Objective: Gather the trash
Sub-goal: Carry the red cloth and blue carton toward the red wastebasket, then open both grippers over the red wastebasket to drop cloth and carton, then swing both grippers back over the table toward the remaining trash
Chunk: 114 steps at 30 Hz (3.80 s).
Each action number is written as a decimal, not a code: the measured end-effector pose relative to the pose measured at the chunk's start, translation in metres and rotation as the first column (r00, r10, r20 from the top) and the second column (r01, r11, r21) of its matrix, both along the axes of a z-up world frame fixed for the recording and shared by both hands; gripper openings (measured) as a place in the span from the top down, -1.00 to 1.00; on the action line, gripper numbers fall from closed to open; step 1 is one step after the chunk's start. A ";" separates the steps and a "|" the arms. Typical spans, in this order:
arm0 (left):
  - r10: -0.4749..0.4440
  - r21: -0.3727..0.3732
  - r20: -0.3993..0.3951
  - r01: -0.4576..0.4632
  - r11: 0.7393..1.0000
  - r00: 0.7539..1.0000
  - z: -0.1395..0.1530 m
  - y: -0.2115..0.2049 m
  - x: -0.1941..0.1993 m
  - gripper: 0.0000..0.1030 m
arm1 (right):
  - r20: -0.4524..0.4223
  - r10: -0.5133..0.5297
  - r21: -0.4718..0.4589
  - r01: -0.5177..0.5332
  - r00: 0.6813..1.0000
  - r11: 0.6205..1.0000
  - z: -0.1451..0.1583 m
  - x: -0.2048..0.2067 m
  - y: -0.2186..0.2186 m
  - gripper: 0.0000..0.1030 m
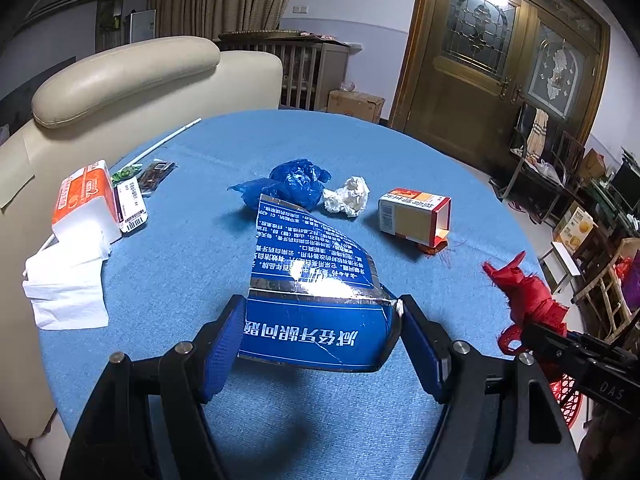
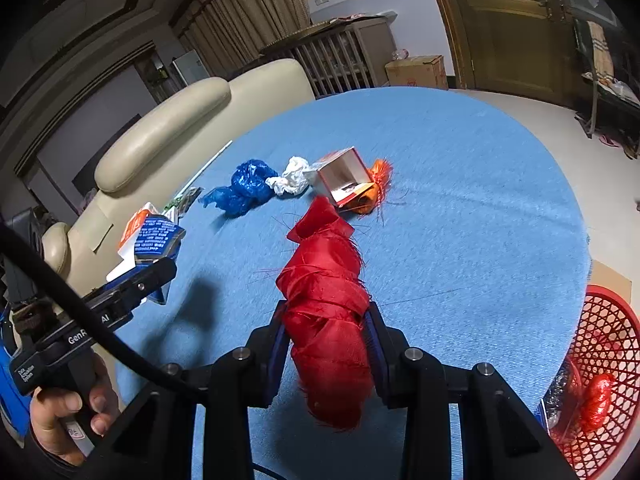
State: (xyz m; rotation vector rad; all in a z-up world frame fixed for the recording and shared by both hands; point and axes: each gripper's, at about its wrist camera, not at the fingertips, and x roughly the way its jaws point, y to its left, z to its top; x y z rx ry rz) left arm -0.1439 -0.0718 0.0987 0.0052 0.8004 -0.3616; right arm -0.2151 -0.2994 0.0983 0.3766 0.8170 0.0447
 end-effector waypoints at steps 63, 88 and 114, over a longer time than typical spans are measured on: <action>-0.481 0.042 0.064 0.479 0.877 0.874 0.022 -0.201 -0.081 -0.48 | -0.046 -0.531 -0.022 0.530 0.846 0.847 -0.025 -0.170 -0.190 0.25; -0.635 0.065 0.017 0.632 0.772 0.773 0.009 -0.266 -0.116 -0.48 | -0.055 -0.635 0.066 0.638 0.770 0.767 -0.034 -0.194 -0.218 -0.38; -0.611 0.002 -0.073 0.613 0.790 0.788 0.008 -0.251 -0.089 -0.57 | 0.005 -0.642 0.066 0.640 0.767 0.765 -0.007 -0.203 -0.212 -0.38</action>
